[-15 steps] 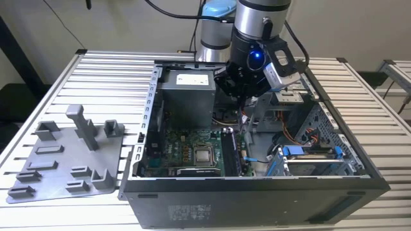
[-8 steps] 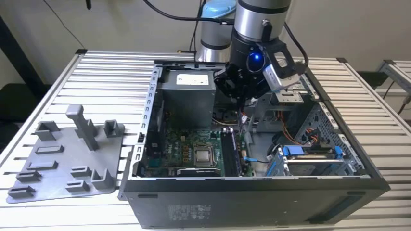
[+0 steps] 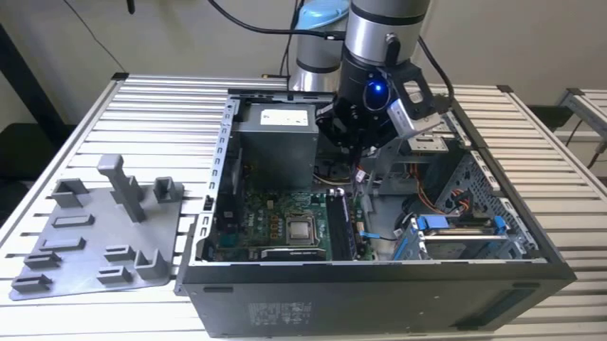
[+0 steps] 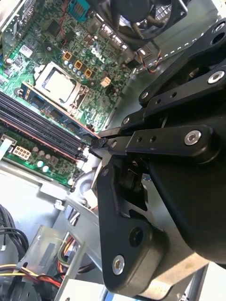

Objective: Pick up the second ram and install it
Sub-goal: 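Insert the second ram into the second slot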

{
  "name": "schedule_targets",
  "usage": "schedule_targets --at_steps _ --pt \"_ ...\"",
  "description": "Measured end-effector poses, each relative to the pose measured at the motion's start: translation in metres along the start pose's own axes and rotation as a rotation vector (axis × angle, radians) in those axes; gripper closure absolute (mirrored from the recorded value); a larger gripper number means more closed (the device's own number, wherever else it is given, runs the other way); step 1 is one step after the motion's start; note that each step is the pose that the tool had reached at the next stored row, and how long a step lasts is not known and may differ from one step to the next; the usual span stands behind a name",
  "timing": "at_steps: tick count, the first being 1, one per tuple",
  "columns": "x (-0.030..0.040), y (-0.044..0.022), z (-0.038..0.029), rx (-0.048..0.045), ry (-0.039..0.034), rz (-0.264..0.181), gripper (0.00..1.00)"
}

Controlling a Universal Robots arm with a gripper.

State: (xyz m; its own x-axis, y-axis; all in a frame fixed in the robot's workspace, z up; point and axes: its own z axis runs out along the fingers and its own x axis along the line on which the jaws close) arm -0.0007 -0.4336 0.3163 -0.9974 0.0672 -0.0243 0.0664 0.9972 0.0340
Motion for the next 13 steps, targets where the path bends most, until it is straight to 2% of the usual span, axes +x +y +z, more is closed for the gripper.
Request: schedule_targets --at_steps 5,13 --pt "0.0001 -0.0002 0.0067 0.0033 -0.0002 -0.001 0.86" --pt "0.0004 -0.0006 0.0167 0.0205 -0.0011 -0.008 0.86"
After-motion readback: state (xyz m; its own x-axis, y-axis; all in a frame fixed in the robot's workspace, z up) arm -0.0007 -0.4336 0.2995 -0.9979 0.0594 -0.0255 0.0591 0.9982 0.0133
